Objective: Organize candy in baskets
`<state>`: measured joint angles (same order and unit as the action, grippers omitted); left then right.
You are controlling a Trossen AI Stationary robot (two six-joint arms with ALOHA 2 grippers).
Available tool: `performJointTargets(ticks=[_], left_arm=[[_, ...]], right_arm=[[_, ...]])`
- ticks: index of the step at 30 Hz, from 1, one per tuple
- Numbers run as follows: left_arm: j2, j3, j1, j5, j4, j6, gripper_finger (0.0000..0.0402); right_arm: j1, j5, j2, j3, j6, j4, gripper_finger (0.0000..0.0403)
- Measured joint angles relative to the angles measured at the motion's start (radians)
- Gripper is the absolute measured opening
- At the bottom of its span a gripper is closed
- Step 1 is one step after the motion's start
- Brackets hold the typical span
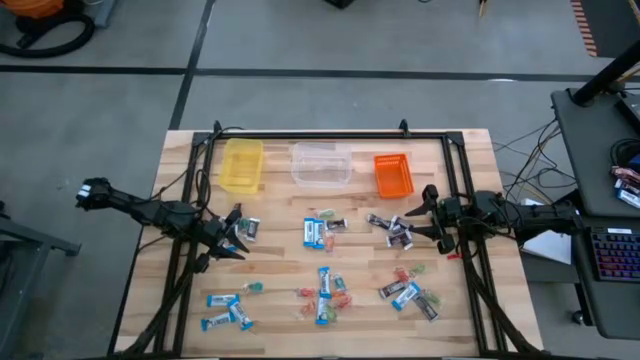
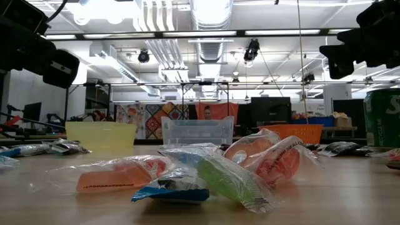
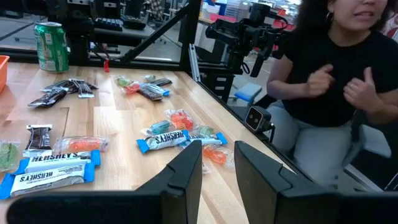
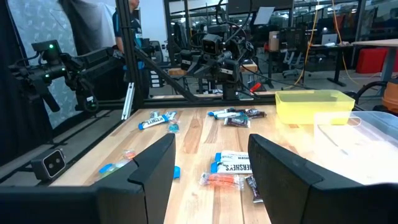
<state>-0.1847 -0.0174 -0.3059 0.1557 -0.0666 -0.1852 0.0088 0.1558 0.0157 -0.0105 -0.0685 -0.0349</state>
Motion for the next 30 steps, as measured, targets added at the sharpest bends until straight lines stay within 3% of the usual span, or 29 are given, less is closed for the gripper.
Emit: performJointTargets(ticks=[27,30], left_arm=[[0.000,0.000,0.000,0.000,0.000,0.000,0.0077],[0.000,0.000,-0.001,-0.067,-0.035,0.046,0.0077]], right_arm=[[0.000,0.000,0.000,0.000,0.000,0.000,0.0194],[0.000,0.000,0.000,0.000,-0.001,0.000,0.0194]])
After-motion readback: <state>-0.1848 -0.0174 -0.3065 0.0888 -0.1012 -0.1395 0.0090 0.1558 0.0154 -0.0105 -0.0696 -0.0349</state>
